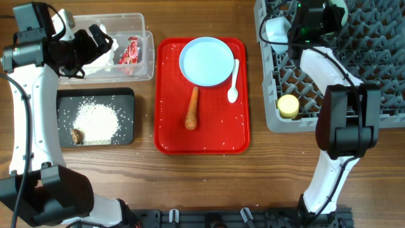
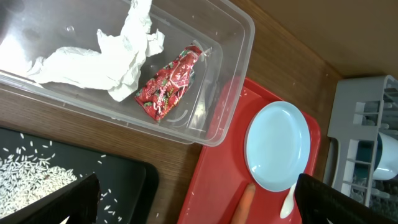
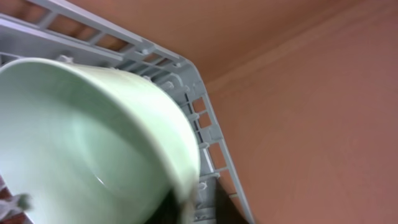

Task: Sort waste into correct bins and load items into the dishwasher rack
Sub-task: 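Carry the green bowl into the dish rack and release it, then return the right gripper to the red tray and grasp the light blue plate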

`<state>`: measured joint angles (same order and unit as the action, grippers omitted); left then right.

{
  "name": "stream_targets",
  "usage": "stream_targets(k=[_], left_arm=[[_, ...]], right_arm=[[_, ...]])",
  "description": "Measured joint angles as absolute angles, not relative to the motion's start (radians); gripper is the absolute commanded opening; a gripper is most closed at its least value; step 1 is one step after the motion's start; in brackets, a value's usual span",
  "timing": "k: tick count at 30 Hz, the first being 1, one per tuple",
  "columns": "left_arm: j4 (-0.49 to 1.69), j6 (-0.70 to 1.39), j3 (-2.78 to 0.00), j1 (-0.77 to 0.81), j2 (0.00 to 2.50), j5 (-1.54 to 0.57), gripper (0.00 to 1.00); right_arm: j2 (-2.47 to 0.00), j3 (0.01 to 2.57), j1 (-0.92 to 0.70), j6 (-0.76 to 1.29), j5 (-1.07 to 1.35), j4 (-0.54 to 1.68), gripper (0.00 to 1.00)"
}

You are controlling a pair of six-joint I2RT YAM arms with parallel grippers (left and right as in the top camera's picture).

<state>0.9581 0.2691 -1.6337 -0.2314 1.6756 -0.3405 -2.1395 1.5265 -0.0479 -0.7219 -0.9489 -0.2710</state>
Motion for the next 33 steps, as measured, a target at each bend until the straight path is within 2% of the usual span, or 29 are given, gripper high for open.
stream_targets(k=[12, 21, 29, 33], left_arm=[[0.958, 0.269, -1.634, -0.231, 1.676, -0.340, 1.00], [0.958, 0.269, -1.634, -0.231, 1.676, -0.340, 1.00], [0.958, 0.269, -1.634, -0.231, 1.676, -0.340, 1.00], [0.958, 0.269, -1.634, -0.231, 1.676, -0.340, 1.00]], right_arm=[[-2.140, 1.526, -0.076, -0.719, -0.947, -0.271, 1.00], [-2.141, 1.526, -0.149, -0.583, -0.932, -0.161, 1.00], [-2.141, 1.528, -0.175, -0.490, -0.952, -0.192, 1.00], [-2.141, 1.528, -0.205, -0.472, -0.955, -0.315, 1.00]])
